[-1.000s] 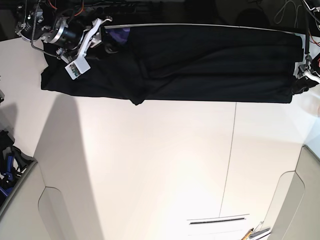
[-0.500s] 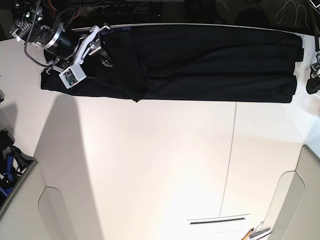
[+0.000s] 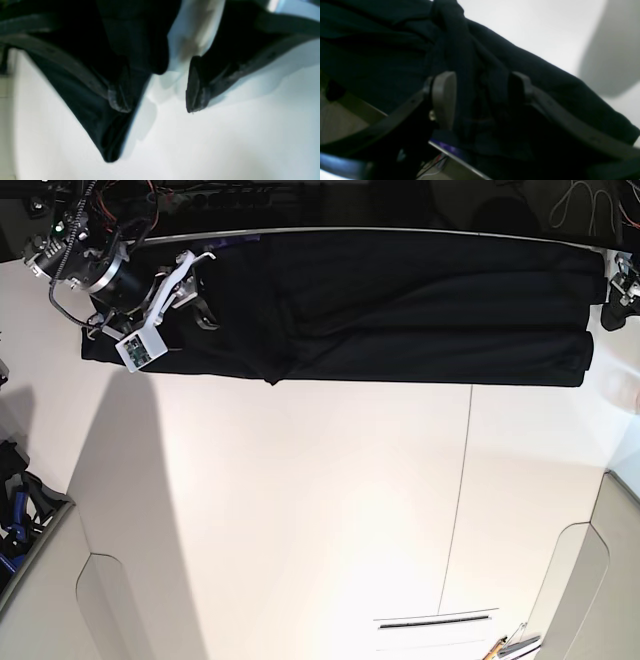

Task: Fold the T-shirt properly
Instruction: 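Fold the shirt end near the right gripper inward and press it flat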

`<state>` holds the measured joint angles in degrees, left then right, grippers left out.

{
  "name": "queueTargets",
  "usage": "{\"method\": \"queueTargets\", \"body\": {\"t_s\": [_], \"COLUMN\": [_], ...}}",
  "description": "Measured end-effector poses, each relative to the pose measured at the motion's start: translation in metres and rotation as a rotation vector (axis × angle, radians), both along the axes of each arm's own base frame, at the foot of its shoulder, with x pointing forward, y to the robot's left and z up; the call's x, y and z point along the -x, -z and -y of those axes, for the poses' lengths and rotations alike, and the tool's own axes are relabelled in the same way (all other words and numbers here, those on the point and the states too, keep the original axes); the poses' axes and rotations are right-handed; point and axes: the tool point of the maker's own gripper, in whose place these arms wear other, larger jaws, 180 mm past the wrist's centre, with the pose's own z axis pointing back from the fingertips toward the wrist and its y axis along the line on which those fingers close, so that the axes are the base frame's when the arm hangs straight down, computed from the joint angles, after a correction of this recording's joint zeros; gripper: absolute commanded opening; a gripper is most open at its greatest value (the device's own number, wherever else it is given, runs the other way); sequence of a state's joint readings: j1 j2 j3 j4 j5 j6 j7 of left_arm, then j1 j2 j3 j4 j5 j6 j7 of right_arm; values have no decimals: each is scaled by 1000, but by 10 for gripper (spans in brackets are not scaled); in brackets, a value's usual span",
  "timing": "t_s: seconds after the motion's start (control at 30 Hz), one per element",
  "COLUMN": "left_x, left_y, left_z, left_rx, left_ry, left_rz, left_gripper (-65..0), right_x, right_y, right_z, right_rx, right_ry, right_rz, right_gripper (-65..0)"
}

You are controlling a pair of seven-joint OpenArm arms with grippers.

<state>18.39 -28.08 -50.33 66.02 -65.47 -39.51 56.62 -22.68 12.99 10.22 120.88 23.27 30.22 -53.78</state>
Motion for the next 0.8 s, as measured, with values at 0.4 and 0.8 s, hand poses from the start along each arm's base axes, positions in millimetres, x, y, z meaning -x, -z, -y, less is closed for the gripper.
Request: {"method": "queueTargets", "body": {"t_s": [0.4,0.8], "left_x": [-17,-24], "left_y": [12,14], "left_z": [57,60], "left_rx": [148,136], "left_ry": [96,82], "left_rz": [46,69], "left_gripper": [-270,-650], "right_x": [0,0], "right_y": [-1,-1], "right_z": [-1,-1], "right_rx": [-9,-9], "right_ry": [-1,3], "right_rz": [1,1], "right_gripper": [-322,-322]}}
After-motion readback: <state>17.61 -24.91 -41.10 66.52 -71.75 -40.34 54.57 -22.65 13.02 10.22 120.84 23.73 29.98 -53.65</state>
